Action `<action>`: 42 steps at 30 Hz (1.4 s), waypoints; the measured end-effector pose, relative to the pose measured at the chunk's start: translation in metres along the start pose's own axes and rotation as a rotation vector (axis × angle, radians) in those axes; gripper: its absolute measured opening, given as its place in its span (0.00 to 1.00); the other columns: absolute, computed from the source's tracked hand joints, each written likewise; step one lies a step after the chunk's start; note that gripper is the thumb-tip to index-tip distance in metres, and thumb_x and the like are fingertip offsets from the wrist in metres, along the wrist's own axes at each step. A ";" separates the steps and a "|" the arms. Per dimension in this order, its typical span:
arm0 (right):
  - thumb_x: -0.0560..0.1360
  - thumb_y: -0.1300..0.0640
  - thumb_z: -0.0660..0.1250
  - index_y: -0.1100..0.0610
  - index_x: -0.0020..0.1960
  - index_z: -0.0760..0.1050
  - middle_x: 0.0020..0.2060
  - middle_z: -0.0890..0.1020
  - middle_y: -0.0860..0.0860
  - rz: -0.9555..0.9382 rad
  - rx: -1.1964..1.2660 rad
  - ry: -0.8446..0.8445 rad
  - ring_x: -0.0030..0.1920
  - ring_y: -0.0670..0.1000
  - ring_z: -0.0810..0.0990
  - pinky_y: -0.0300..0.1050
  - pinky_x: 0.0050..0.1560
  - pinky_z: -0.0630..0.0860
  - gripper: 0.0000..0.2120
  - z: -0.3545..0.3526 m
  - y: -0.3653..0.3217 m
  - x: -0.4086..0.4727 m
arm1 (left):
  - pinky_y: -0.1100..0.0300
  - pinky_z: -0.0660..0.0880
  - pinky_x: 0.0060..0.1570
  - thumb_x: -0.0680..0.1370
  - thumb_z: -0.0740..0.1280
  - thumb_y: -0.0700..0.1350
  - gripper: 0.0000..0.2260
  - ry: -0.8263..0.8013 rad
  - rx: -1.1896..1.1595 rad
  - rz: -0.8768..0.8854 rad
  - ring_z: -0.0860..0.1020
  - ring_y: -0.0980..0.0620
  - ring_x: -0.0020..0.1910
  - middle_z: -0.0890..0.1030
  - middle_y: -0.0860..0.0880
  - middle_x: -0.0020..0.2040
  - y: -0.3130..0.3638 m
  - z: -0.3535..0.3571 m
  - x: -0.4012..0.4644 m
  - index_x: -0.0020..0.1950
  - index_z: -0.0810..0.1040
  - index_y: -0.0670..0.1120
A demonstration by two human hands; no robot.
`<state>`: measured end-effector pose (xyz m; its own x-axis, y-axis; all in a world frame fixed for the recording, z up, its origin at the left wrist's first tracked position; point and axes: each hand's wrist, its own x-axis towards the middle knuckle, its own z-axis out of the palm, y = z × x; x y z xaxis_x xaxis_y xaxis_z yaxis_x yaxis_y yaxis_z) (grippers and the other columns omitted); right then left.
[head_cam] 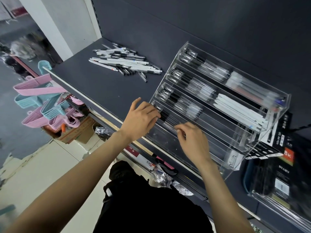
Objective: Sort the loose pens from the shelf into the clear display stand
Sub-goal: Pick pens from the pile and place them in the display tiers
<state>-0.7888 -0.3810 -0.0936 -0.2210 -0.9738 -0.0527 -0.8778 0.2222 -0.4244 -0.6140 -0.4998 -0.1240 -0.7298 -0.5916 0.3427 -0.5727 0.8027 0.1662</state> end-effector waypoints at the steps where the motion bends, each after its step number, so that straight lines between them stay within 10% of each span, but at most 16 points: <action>1: 0.79 0.56 0.60 0.53 0.60 0.77 0.55 0.80 0.48 0.006 -0.008 -0.001 0.51 0.47 0.78 0.40 0.47 0.76 0.12 0.001 0.000 -0.001 | 0.46 0.56 0.68 0.78 0.57 0.48 0.12 -0.009 0.002 0.003 0.75 0.49 0.55 0.80 0.53 0.49 0.000 -0.001 0.001 0.50 0.80 0.51; 7: 0.79 0.56 0.61 0.54 0.62 0.76 0.57 0.80 0.49 0.005 -0.049 0.006 0.57 0.48 0.76 0.39 0.50 0.74 0.13 -0.004 -0.006 -0.007 | 0.50 0.61 0.67 0.78 0.58 0.43 0.12 0.009 -0.108 0.091 0.76 0.48 0.56 0.80 0.49 0.52 -0.012 -0.004 -0.003 0.56 0.79 0.48; 15: 0.78 0.59 0.62 0.53 0.59 0.78 0.52 0.81 0.46 -0.060 0.102 0.175 0.51 0.47 0.78 0.37 0.44 0.75 0.12 -0.012 -0.073 0.026 | 0.57 0.72 0.42 0.78 0.61 0.42 0.09 0.316 -0.319 -0.049 0.77 0.50 0.37 0.80 0.48 0.38 -0.101 -0.059 -0.015 0.48 0.80 0.42; 23: 0.77 0.60 0.62 0.51 0.57 0.78 0.52 0.80 0.45 -0.033 0.127 0.191 0.52 0.49 0.77 0.49 0.50 0.76 0.12 0.045 -0.161 0.163 | 0.50 0.72 0.55 0.76 0.66 0.40 0.12 -0.054 -0.274 -0.353 0.75 0.42 0.56 0.79 0.46 0.56 -0.267 -0.050 0.028 0.59 0.77 0.44; 30: 0.75 0.67 0.60 0.55 0.69 0.66 0.66 0.71 0.53 0.198 -0.255 0.025 0.66 0.57 0.67 0.49 0.63 0.67 0.23 0.076 -0.154 0.267 | 0.48 0.66 0.64 0.79 0.63 0.47 0.20 -0.355 -0.122 -0.190 0.68 0.44 0.66 0.71 0.46 0.67 -0.316 -0.016 0.079 0.70 0.68 0.47; 42: 0.73 0.68 0.60 0.58 0.66 0.66 0.61 0.72 0.55 0.190 -0.596 -0.149 0.61 0.57 0.71 0.50 0.50 0.75 0.22 0.080 -0.136 0.299 | 0.54 0.72 0.51 0.81 0.61 0.49 0.14 -0.406 0.022 -0.082 0.71 0.46 0.61 0.72 0.47 0.60 -0.318 0.003 0.111 0.65 0.69 0.47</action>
<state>-0.7011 -0.7066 -0.1240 -0.3718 -0.9016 -0.2210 -0.9244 0.3378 0.1772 -0.5140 -0.8214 -0.1420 -0.7666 -0.6389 -0.0638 -0.6400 0.7523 0.1565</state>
